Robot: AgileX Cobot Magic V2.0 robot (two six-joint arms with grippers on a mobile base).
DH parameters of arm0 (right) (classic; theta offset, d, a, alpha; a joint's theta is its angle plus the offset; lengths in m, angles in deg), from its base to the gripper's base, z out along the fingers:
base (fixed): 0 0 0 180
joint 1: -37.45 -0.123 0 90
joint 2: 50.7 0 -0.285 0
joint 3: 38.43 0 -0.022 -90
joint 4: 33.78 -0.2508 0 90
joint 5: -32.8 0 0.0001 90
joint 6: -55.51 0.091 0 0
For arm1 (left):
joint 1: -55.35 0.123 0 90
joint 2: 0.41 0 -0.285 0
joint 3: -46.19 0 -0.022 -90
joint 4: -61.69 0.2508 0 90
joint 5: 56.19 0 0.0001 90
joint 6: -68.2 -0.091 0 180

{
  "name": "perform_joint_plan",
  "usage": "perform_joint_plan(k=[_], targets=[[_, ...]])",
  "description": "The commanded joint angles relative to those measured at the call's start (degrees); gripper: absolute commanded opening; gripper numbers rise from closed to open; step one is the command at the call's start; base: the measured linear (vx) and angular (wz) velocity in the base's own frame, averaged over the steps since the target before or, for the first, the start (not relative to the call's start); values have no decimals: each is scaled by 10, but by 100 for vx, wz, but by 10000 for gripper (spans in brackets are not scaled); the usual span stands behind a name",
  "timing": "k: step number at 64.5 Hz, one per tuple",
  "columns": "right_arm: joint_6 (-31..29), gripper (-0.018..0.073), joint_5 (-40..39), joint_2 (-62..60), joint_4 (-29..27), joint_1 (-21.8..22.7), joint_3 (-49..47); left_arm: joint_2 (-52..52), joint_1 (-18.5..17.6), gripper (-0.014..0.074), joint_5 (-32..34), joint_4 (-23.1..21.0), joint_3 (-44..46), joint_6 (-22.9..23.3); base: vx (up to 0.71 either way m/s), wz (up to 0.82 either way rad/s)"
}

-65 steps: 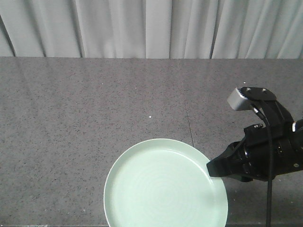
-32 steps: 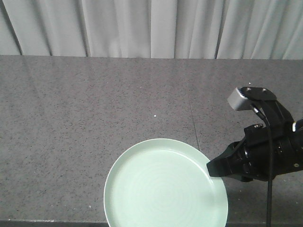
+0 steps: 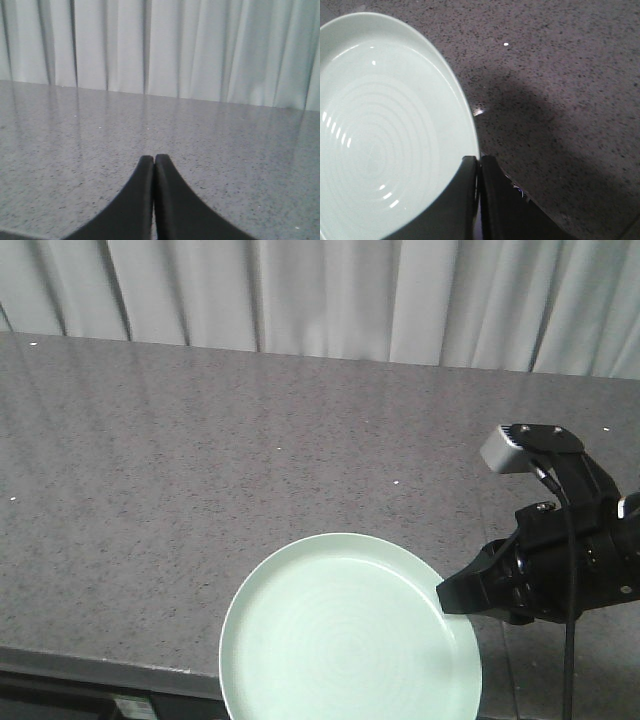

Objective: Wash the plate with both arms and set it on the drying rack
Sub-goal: 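Hold the plate in the right gripper while the base turns away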

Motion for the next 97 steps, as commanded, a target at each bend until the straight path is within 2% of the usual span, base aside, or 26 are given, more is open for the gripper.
perform_joint_plan(k=[1,97], targets=[[-6,-4,-17,-12,-24,1,-15,7,-2,-6,43,-1,15,2,-2,36],[-6,-4,-17,-12,-24,1,-15,7,-2,-6,43,-1,15,2,-8,42]])
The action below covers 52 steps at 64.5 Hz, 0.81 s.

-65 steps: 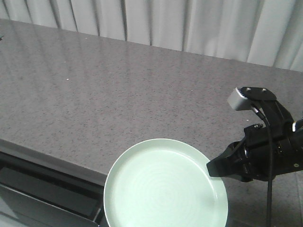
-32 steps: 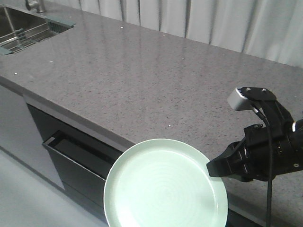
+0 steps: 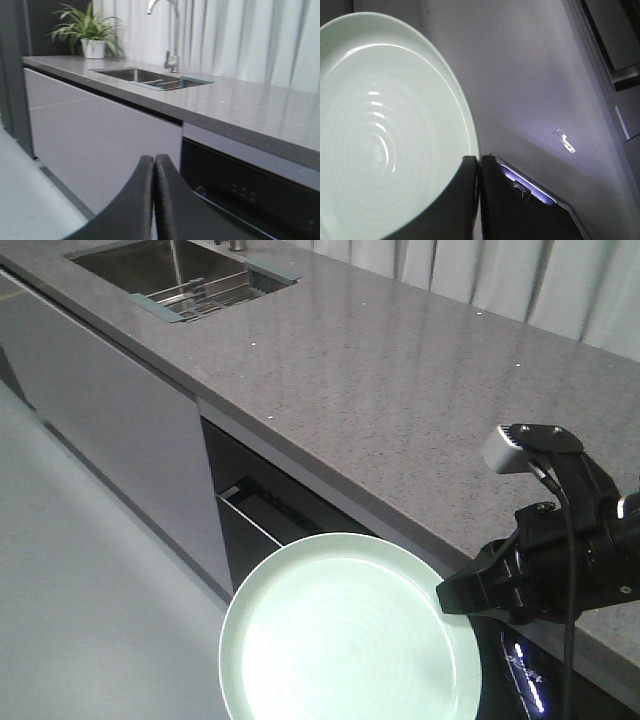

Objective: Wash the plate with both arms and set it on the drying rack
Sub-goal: 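Hold the plate in the right gripper while the base turns away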

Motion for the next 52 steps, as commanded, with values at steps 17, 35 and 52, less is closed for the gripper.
perform_joint_plan(k=[17,35,52], targets=[[-6,-4,-17,-12,-24,1,-15,7,-2,-6,43,-1,15,2,-10,40],[-6,-4,-17,-12,-24,1,-15,7,-2,-6,43,-1,15,2,-9,38],[-6,-4,-17,-12,-24,1,-15,7,-2,-6,43,-1,15,2,-6,42]])
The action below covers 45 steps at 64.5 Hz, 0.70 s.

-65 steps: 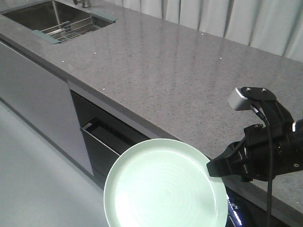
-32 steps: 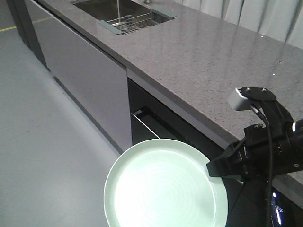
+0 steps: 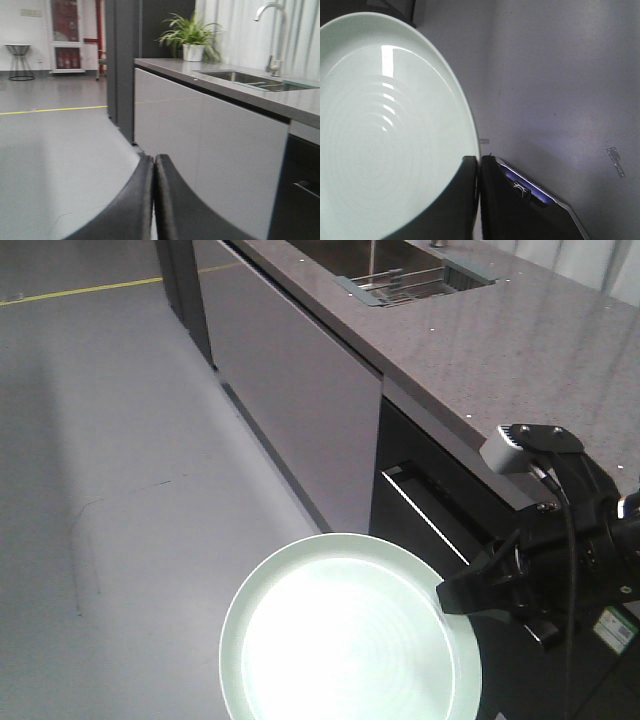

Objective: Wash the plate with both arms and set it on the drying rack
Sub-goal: 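Hold the plate in the right gripper while the base turns away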

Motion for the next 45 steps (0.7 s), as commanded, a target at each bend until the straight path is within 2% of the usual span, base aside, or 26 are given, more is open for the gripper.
perform_joint_plan(k=[1,45], targets=[[-6,-4,-17,-12,-24,1,-15,7,-2,-6,43,-1,15,2,-5,46],[-6,-4,-17,-12,-24,1,-15,7,-2,-6,43,-1,15,2,-2,44]])
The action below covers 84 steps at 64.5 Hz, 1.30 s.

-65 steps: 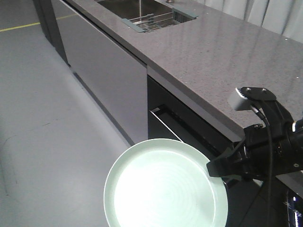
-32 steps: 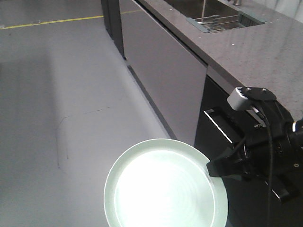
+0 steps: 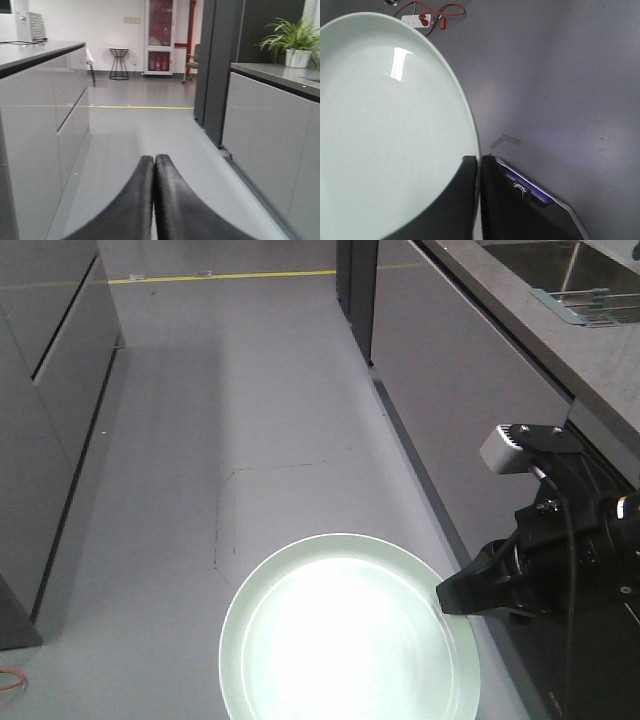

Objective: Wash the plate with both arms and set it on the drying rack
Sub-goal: 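Hold the plate in the right gripper while the base turns away, then keep holding the plate in the right gripper while driving down the aisle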

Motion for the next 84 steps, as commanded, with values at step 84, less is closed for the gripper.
perform_joint_plan(k=[84], targets=[[-6,-4,-17,-12,-24,1,-15,7,-2,-6,43,-1,15,2,9,17]])
